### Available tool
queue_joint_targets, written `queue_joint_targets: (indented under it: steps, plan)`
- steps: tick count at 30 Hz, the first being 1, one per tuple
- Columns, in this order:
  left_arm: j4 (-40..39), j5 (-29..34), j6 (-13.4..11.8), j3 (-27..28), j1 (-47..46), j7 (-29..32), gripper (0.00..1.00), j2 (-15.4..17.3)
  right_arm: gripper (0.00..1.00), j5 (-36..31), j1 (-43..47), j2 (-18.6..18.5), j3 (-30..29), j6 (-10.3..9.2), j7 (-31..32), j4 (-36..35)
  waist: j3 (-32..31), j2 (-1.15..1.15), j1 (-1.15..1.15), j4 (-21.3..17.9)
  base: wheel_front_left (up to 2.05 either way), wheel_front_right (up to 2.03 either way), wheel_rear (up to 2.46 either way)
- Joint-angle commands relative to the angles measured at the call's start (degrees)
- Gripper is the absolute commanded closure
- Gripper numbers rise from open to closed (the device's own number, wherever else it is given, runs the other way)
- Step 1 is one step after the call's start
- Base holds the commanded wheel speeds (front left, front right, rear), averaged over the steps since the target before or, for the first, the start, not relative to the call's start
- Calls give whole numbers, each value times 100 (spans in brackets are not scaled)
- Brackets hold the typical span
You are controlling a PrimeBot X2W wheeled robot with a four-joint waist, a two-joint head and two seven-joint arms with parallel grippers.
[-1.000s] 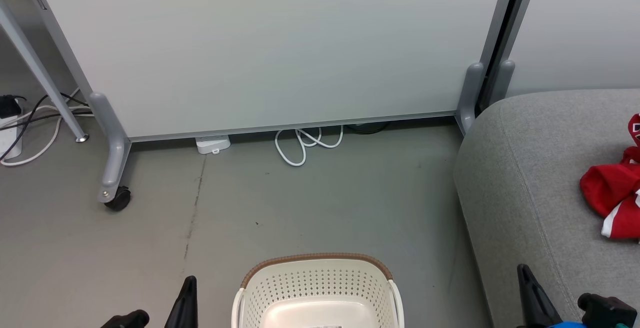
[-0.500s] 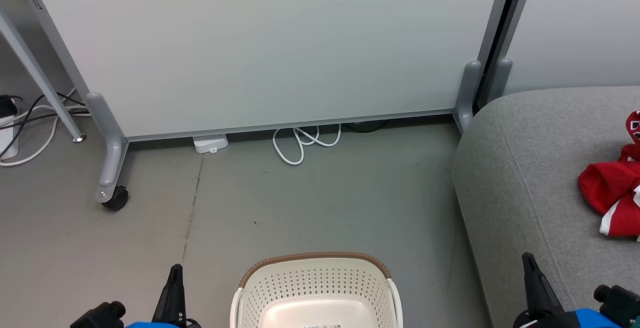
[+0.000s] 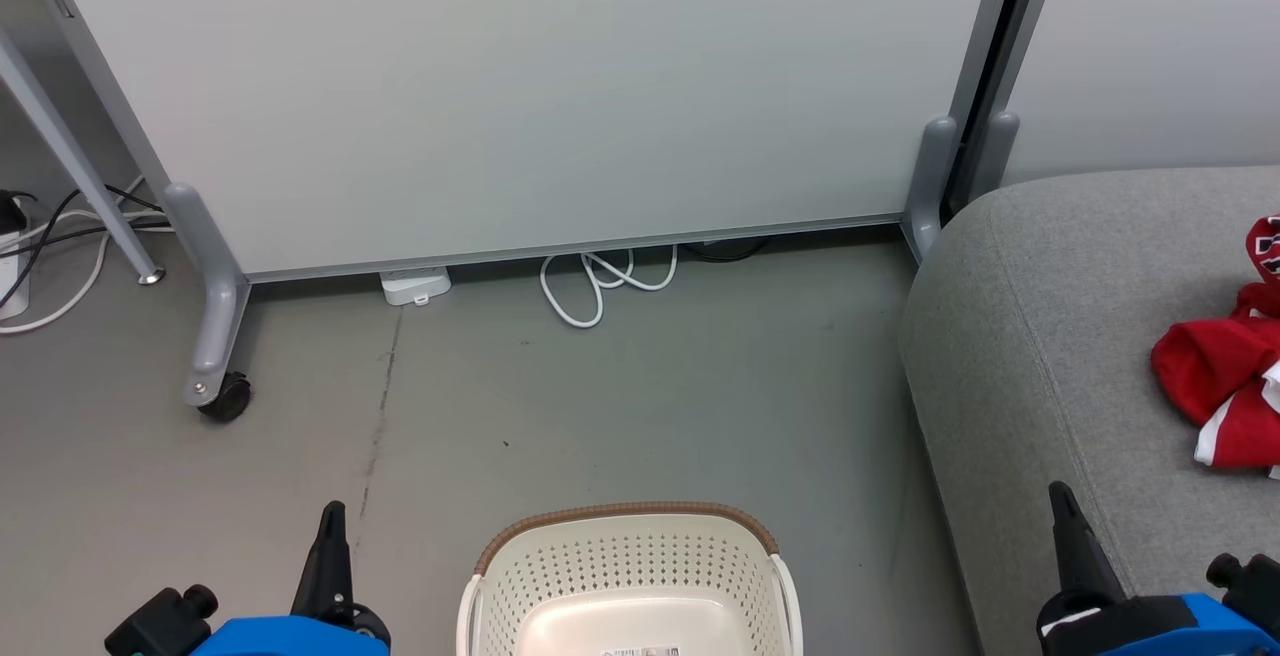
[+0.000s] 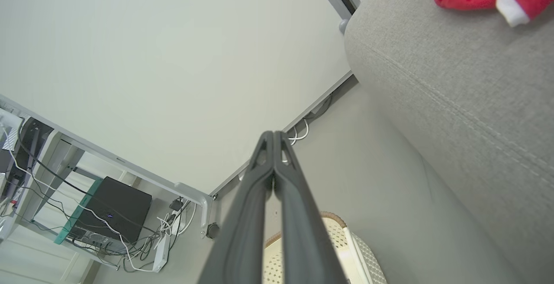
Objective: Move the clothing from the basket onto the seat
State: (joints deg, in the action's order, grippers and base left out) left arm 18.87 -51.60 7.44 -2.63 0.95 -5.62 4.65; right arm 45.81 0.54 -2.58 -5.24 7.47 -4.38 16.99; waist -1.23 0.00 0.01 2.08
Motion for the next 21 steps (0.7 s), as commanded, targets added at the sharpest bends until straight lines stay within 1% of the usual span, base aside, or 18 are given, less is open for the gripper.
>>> queue_joint_targets:
  steps: [1,21]
  plan:
    - [-89,-175,2,53,-177,39,100,-5,100,203,-154,-26,-19,2,41,-105,2,0,0,-3,0,0,0]
    - [-225,-1419,4,301,-354,384,100,-32,100,1597,-340,-33,-55,3,375,-172,35,0,-1,-52,0,0,0]
